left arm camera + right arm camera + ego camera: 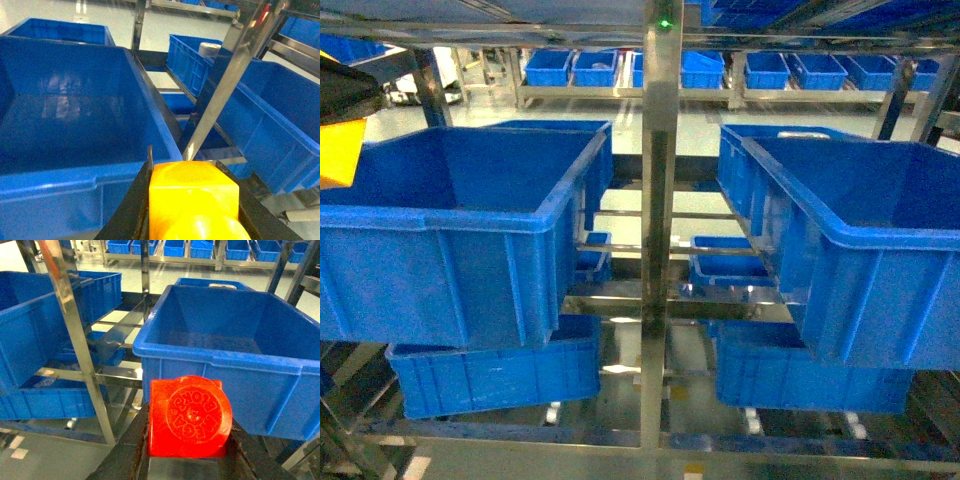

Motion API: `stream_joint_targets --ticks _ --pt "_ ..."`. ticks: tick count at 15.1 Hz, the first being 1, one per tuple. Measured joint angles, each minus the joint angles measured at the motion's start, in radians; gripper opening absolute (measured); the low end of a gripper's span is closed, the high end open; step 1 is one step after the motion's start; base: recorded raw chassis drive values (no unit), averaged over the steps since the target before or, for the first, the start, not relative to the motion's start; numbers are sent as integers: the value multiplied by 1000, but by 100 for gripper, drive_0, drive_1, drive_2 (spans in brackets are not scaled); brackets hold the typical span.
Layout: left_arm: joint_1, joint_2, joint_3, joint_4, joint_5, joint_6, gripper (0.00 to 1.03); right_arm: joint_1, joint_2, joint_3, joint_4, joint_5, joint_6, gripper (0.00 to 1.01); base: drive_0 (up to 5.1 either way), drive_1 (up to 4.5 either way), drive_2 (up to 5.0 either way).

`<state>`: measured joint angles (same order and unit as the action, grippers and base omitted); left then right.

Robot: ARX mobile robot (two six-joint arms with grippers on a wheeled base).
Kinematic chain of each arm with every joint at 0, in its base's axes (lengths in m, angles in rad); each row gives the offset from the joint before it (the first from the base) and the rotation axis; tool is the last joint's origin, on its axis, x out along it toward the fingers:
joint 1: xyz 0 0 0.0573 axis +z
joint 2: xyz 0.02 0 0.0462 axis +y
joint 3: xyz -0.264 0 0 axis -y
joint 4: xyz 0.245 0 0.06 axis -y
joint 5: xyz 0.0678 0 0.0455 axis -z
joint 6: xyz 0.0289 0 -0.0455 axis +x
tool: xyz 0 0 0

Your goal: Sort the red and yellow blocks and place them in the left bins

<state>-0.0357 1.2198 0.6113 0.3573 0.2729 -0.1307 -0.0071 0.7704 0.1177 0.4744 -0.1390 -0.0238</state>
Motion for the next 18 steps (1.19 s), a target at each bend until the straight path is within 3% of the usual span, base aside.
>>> stream_joint_targets --ticks 6,11,12,15,18 --pt "0 -1 0 4 0 0 26 0 0 0 -2 0 0 29 1 435 -432" --pt "0 4 0 2 0 0 26 -13 29 0 28 -9 -10 29 0 0 0" --pt "0 4 0 2 1 0 26 -49 143 2 118 -25 -23 29 0 0 0" --pt "0 4 0 1 0 0 26 -88 499 97 320 -63 -65 29 0 0 0" --pt "0 4 0 1 0 0 26 -119 759 272 326 -71 -84 29 0 0 0"
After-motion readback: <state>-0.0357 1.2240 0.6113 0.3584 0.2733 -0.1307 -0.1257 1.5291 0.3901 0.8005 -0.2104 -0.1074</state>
